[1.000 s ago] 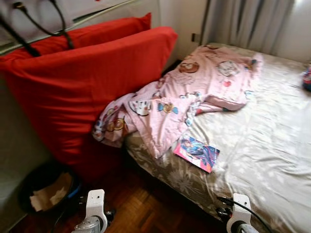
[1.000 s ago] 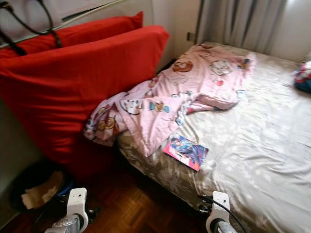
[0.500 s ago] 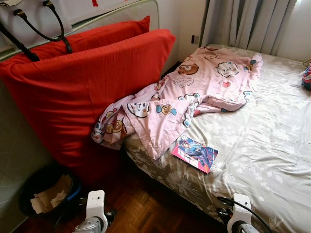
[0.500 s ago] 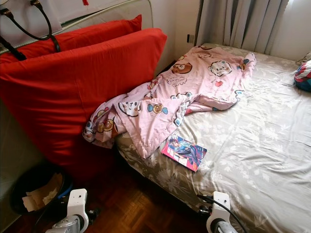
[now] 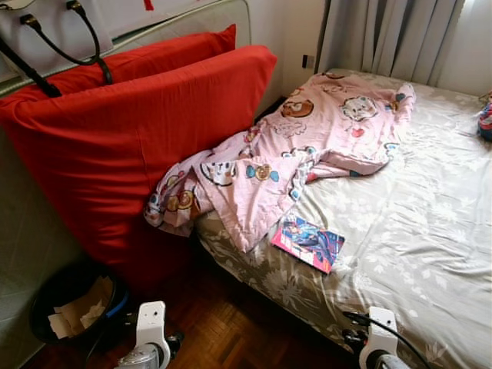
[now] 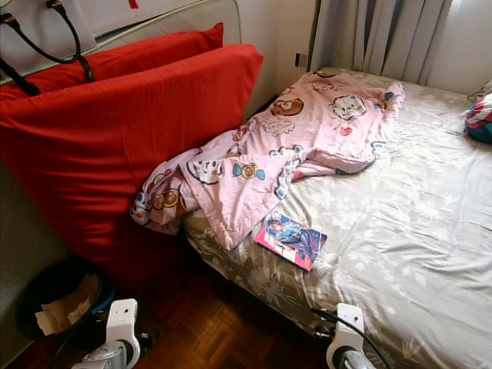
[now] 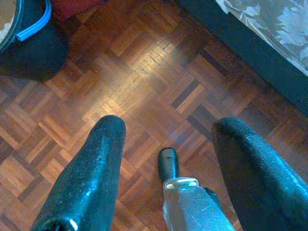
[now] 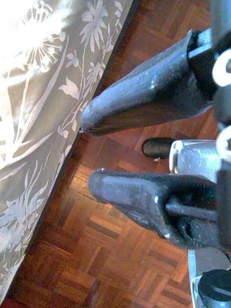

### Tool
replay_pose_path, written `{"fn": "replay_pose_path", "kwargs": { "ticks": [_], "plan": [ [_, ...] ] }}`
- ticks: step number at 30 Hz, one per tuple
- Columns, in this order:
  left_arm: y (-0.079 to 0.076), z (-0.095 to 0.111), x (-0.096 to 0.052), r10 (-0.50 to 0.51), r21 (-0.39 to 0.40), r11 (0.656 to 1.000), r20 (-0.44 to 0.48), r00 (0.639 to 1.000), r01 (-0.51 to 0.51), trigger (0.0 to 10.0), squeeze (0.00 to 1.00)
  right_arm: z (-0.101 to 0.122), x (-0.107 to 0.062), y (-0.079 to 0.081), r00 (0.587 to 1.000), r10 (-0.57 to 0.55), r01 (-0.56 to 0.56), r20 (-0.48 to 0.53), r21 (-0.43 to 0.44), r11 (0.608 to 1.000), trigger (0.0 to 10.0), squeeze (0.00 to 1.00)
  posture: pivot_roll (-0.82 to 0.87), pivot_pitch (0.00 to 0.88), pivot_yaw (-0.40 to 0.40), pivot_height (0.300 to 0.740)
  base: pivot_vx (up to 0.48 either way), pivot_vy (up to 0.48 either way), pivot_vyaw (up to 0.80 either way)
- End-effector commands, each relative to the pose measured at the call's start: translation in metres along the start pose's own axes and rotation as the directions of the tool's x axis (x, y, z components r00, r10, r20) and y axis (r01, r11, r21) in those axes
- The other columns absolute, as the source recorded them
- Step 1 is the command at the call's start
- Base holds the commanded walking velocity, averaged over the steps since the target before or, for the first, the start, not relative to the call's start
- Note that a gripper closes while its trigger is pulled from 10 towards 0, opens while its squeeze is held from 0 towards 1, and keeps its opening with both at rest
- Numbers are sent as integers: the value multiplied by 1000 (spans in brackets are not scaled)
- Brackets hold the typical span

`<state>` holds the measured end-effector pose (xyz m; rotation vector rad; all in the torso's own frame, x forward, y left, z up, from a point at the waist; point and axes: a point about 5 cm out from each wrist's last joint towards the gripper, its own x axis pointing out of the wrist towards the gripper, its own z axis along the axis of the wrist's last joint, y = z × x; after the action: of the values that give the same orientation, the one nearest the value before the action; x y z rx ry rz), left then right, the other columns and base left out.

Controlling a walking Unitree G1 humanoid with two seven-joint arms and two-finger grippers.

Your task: Clean up the room

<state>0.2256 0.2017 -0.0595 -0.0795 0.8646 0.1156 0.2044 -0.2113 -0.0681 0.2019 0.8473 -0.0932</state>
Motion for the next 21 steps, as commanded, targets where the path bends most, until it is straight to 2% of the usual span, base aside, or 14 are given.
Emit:
{"fn": "replay_pose_path", "kwargs": {
  "ticks": [1,9,21],
  "plan": [
    [3,-4,-1,6,-19,1000,-12,1000,-6,10000,0,-4,-1,0,1000,-4,4,-15,1,1000,10000,0,-98,21,40,740,0,0,0],
    [3,-4,-1,4,-20,1000,-10,1000,-5,10000,0,-4,-1,0,1000,-4,4,-14,3,1000,10000,0,-99,20,40,740,0,0,0],
    [2,-4,-1,3,-23,1000,-8,1000,-3,10000,0,-3,0,0,1000,-5,5,-14,4,1000,10000,0,-99,20,39,740,230,0,0]
  ]
}}
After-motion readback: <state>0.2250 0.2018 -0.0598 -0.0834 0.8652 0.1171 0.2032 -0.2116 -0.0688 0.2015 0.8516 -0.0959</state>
